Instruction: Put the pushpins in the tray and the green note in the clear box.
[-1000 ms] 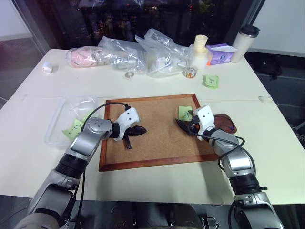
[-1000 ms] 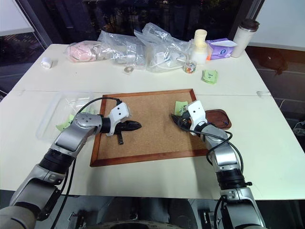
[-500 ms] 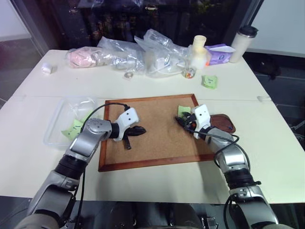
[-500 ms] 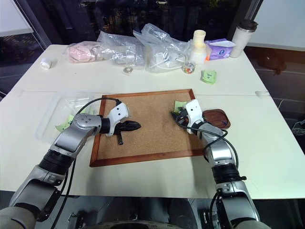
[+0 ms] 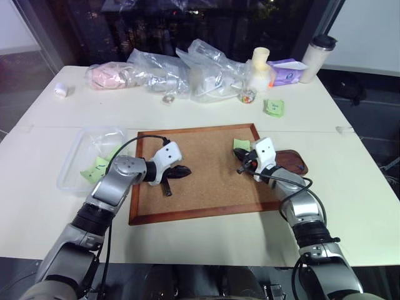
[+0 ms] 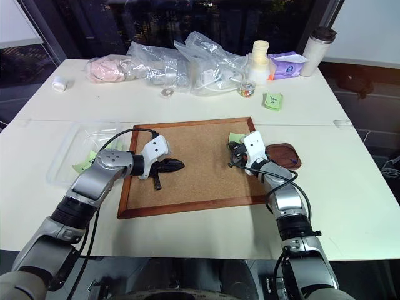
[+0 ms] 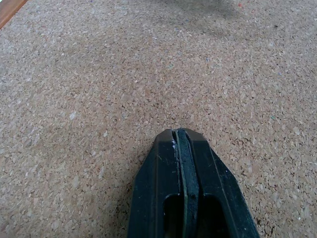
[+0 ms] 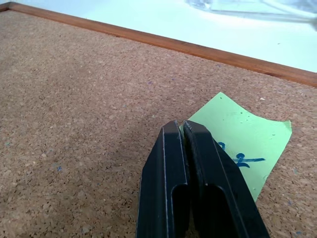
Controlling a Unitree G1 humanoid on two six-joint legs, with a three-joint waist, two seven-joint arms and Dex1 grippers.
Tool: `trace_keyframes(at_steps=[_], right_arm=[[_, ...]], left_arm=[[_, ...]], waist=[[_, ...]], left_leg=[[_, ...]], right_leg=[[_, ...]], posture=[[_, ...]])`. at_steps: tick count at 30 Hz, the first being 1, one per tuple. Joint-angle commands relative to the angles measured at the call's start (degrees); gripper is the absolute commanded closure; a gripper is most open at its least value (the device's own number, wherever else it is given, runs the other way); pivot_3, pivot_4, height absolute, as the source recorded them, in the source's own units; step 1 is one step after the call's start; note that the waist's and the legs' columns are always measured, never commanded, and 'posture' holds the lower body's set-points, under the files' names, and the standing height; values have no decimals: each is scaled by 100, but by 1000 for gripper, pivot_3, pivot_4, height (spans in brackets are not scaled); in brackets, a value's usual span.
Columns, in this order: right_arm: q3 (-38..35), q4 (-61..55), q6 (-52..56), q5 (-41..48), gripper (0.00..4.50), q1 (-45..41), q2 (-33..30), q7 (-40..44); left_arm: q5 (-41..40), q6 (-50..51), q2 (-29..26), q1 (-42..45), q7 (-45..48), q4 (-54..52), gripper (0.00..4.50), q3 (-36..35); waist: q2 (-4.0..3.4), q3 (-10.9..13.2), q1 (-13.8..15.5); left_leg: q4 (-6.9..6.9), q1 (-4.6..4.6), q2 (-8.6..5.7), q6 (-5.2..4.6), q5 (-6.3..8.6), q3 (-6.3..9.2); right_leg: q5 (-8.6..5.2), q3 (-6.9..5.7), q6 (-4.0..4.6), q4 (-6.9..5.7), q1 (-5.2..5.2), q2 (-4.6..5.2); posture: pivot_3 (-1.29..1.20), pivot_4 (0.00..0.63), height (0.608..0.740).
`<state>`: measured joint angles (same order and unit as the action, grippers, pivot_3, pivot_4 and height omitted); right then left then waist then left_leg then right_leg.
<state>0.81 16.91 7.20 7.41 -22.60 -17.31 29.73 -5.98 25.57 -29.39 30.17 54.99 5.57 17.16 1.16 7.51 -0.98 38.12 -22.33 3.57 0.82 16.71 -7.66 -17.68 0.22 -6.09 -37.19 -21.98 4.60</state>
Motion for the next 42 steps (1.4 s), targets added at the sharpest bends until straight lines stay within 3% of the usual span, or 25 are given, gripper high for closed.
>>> trace_keyframes(at_steps=[1,14,18,21,23,28,33,42], right_arm=[[-160,-523,68,161,4471,79,43,-92],[-334,-2220,879,479,4471,183,-163,-214],[-350,-2522,1056,547,4471,235,-329,-154],[-389,-2887,1236,618,4500,297,-538,-27],[-414,-3093,1349,673,4500,327,-670,48],[-484,-3396,1538,771,4500,284,-957,203],[-444,-3676,1644,847,4500,210,-1188,399],[-205,-4054,1765,788,4500,203,-1273,485]], left_arm=[[205,129,-45,-116,-39,225,4500,151],[21,222,45,-11,35,226,4500,31],[-1044,1012,488,451,-22,127,4500,-917],[-1919,1671,709,1107,-34,248,3602,-1745],[-2293,1985,765,1474,-78,417,2600,-2092],[-2927,2777,1047,2342,-175,1340,30,-2557],[-2833,3144,1636,3174,-954,3257,30,-2828],[-2990,3123,2219,3811,-849,4786,30,-3240]], waist=[[-3,2,2],[-23,15,22],[-24,28,43],[-12,50,36],[-9,53,21],[-12,54,9],[-4,61,28],[-6,71,14]], left_leg=[[0,-3,0,0,0,0],[-1,-20,-2,-4,2,-3],[-1,-24,-3,-14,8,-3],[20,-97,-4,-4,1,12],[24,-136,-5,3,-4,15],[3,-136,-8,4,-4,11],[18,-136,-18,5,-5,10],[7,-138,-19,11,-8,7]], right_leg=[[0,0,0,0,-3,0],[0,4,0,0,-24,2],[0,3,0,0,-27,3],[2,-10,-3,-9,-84,3],[3,-12,-5,-10,-127,0],[1,-16,-6,8,-128,-1],[2,-26,-8,6,-116,2],[-1,-26,-11,8,-126,0]], posture=[[0,150,737],[0,150,737],[0,150,737],[0,150,737],[0,150,737],[0,150,737],[0,150,737],[0,150,737]])
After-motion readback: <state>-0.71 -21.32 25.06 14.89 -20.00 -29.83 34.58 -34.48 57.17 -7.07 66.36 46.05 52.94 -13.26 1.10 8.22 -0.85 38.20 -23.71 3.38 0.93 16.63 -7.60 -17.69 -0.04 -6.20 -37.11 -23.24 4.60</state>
